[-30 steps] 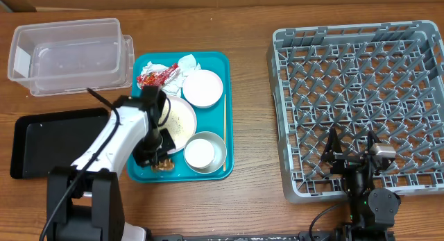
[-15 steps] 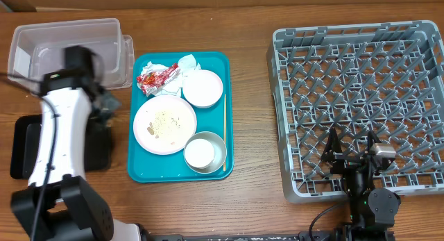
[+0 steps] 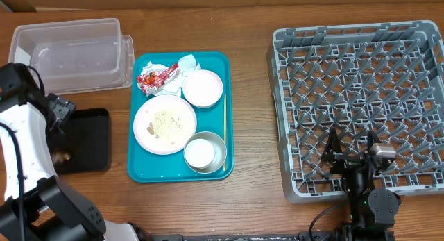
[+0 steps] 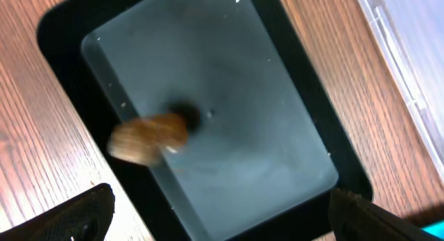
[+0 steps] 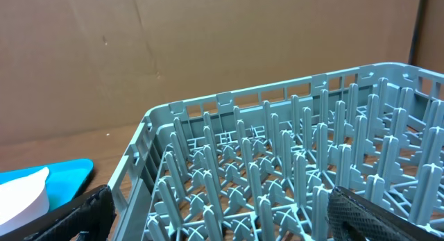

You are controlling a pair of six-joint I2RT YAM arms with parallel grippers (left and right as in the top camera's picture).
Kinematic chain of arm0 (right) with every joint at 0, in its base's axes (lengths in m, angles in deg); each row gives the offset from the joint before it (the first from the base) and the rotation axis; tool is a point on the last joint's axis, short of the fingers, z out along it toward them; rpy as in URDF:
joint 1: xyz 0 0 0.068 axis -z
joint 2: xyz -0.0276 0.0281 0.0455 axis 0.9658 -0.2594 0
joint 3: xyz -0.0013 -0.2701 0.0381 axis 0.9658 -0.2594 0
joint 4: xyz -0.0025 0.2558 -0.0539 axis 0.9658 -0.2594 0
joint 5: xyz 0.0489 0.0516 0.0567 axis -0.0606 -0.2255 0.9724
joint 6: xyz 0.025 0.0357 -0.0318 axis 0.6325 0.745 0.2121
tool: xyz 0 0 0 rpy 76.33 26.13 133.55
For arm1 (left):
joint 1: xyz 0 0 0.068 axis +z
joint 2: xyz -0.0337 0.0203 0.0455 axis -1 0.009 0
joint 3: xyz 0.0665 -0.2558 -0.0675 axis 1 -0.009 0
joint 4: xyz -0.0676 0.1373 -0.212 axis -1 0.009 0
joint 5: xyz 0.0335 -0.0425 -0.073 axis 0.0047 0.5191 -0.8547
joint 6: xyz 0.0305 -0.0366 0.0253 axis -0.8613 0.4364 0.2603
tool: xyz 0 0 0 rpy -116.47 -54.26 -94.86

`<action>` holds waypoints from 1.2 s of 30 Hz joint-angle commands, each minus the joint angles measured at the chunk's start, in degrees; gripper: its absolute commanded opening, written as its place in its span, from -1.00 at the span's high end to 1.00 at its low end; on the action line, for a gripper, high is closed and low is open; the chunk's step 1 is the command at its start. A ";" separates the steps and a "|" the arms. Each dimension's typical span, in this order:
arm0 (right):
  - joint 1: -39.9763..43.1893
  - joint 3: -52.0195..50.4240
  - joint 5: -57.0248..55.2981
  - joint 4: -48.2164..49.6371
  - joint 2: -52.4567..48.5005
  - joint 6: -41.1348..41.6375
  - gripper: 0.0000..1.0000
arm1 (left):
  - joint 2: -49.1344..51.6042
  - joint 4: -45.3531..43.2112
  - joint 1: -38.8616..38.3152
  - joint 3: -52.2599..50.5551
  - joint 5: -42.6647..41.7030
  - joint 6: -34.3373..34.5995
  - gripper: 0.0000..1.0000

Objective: Sort waste into correct bins and load items into the dishwasher
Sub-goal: 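Carry the scrap left and drop it on the black tray, then reach the left gripper to the white rice plate rim and grasp it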

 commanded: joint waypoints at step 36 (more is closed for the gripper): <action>0.22 -0.61 0.02 0.46 0.48 -0.02 -0.99 | 6.95 -6.08 -50.27 -0.63 -4.11 6.38 -0.31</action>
